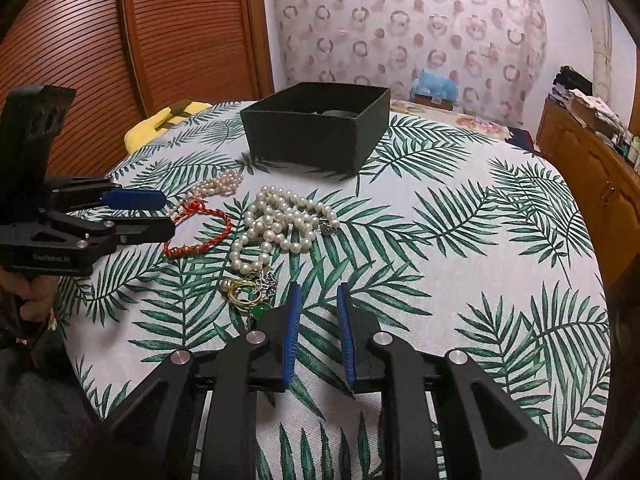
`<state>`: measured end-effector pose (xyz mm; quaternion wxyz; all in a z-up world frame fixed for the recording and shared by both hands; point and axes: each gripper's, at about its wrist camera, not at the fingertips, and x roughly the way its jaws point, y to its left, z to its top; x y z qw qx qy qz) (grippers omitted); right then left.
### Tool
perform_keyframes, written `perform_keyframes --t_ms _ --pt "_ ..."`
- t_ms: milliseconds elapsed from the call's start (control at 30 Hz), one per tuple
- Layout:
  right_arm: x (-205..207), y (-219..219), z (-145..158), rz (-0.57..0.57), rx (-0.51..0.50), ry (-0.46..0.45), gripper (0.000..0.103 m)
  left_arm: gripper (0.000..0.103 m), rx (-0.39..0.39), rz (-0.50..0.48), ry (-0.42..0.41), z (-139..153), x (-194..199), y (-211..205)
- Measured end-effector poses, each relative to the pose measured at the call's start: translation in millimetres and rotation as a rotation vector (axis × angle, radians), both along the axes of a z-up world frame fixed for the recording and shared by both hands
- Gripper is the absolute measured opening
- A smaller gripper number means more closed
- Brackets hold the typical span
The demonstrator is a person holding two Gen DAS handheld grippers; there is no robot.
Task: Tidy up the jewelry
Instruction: 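Grasp the red string bracelet with the left tool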
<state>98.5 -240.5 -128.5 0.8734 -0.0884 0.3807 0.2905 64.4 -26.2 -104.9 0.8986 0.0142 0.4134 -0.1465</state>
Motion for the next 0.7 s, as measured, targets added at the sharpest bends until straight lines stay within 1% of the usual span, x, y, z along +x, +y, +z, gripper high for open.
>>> perform_keyframes --t_ms 100,167,233,267,300,467,600,633,700 --pt "1 -1 -2 0.002 0.008 0.005 0.02 0.043 0.009 0.01 0.003 -2 3 -1" --pt "-3 1 -3 0.008 -0.002 -0.006 0.02 0.036 0.007 0.018 0.008 -4 6 0" --pt "-7 5 -3 0.012 -0.025 -0.028 0.02 0.022 0.005 0.02 0.015 -5 10 1" --pt "-6 7 -2 0.012 -0.028 -0.031 0.02 0.02 0.009 0.02 0.016 -6 11 1" --pt "-6 6 -2 0.012 -0.027 -0.032 0.02 0.018 0.015 0.019 0.016 -6 12 0" --pt "-3 -1 -2 0.002 0.015 -0.013 0.02 0.018 0.056 0.033 0.034 -12 20 0" --pt "-3 -1 -2 0.004 0.011 -0.016 0.02 0.018 0.069 0.032 0.026 -13 21 0" --pt "-2 -2 -2 0.005 0.01 -0.016 0.02 0.014 0.075 0.028 0.023 -13 21 0" --pt "-2 -1 -2 0.006 0.014 -0.011 0.02 0.003 0.088 0.018 0.016 -14 20 -2"
